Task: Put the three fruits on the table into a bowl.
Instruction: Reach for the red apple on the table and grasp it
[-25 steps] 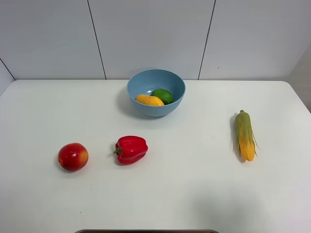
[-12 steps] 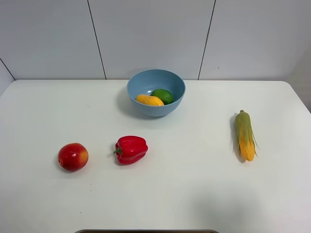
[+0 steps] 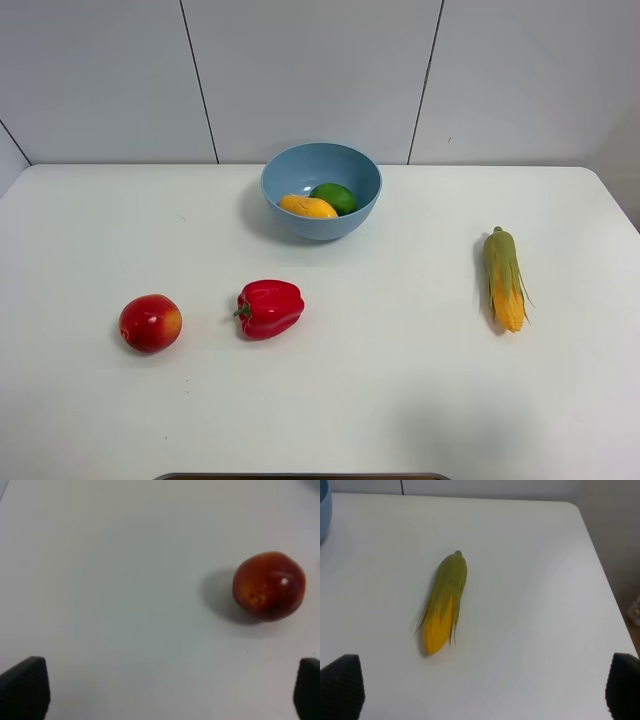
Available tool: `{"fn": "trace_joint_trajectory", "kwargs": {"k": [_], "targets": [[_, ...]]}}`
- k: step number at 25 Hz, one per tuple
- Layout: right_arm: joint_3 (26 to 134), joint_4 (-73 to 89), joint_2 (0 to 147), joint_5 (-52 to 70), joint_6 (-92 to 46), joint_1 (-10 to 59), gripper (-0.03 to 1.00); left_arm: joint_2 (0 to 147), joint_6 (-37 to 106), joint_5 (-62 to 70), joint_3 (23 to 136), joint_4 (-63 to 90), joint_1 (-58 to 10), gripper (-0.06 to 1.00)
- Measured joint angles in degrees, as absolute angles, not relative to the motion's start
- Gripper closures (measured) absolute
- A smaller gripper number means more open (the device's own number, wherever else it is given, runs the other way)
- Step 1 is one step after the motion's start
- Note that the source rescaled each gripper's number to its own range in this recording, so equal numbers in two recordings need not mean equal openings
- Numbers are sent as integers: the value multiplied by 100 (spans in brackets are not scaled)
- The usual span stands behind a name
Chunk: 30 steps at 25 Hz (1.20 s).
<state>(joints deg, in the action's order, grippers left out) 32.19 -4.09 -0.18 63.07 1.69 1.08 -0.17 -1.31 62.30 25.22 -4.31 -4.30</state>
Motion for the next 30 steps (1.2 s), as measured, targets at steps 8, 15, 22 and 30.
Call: {"fn": "trace_joint_trajectory", "kwargs": {"k": [8, 15, 22, 30], "targets": [[3219, -409, -18, 6307, 169, 108, 4, -17, -131, 6230, 2522, -431, -430, -6], [3219, -409, -18, 6307, 169, 108, 4, -17, -131, 6230, 2522, -431, -430, -6], [3219, -409, -18, 6307, 169, 108, 4, -17, -131, 6230, 2522, -431, -430, -6], [3219, -409, -18, 6307, 169, 108, 4, 387, -413, 6233, 2739, -431, -430, -6]]}}
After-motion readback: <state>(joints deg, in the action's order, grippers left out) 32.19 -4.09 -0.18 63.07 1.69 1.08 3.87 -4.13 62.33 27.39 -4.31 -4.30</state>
